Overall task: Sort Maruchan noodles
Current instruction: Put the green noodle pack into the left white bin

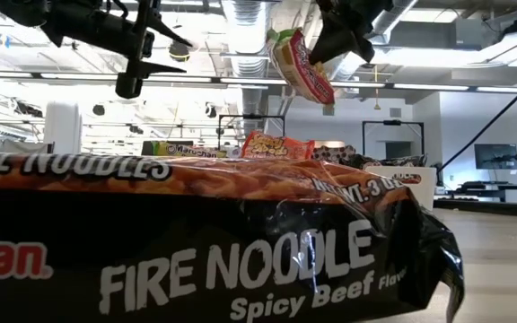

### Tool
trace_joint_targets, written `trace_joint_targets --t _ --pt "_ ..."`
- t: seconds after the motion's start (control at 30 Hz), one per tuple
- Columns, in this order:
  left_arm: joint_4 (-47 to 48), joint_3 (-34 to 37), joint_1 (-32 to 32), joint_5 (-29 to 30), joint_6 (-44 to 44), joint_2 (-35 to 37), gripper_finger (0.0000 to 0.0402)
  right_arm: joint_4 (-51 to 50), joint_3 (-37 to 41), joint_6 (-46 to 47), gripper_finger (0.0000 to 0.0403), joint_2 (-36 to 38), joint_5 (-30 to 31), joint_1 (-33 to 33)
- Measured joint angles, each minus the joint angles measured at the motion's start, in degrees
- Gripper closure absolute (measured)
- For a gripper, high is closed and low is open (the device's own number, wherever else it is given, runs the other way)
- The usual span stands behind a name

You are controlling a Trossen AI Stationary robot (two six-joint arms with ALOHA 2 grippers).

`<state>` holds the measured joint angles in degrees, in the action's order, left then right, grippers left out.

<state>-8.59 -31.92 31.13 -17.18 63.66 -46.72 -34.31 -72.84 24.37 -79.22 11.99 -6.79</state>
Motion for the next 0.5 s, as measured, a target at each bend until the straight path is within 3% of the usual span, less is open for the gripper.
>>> trace_joint_targets --t 0.33,0.5 --pt "0.3 -4.7 -2.3 2.0 -0.1 -7.2 0.0209 -3.7 -5.5 -12.7 0.0403 -3.4 -0.3 -2.7" --pt "0.4 -7.1 -3.4 2.0 0.6 -10.5 0.0209 -12.9 -12.0 -20.8 0.0403 -8.7 0.0 -2.5"
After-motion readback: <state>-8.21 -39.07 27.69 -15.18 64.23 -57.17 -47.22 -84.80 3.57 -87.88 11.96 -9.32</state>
